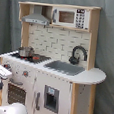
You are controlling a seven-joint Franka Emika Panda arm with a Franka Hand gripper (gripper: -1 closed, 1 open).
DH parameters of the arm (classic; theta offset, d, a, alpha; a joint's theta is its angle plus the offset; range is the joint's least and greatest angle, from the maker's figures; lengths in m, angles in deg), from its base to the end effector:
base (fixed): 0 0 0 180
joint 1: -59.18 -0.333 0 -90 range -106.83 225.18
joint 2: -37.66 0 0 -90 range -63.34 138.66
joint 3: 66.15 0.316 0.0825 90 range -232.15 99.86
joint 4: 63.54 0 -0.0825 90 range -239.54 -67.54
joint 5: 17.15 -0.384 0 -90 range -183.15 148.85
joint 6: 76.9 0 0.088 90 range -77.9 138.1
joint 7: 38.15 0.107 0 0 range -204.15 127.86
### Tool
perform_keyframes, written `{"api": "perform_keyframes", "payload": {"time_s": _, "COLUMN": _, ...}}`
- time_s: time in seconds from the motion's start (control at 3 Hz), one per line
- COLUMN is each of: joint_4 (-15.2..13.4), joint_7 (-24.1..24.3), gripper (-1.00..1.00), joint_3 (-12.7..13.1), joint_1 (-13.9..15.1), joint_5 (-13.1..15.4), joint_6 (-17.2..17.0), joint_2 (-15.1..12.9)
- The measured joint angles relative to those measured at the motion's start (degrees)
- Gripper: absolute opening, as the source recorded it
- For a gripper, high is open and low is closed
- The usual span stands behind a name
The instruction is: Play with the kitchen
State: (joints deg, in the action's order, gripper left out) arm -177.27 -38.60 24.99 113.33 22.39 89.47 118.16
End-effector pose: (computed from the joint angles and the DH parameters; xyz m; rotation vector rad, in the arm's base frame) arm 0.3484 0.5411 0.3212 0.7587 1.3952 0.8132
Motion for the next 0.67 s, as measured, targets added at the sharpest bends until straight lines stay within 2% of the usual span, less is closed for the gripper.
{"api": "perform_keyframes", "payload": {"time_s": 0.67, "joint_4": -0.15, "joint_7": -10.84, "gripper": -1.00, "joint_3": 0.17, "joint_1": -0.01, "joint_5": 0.00, "joint_6": 0.16, "joint_2": 0.00}}
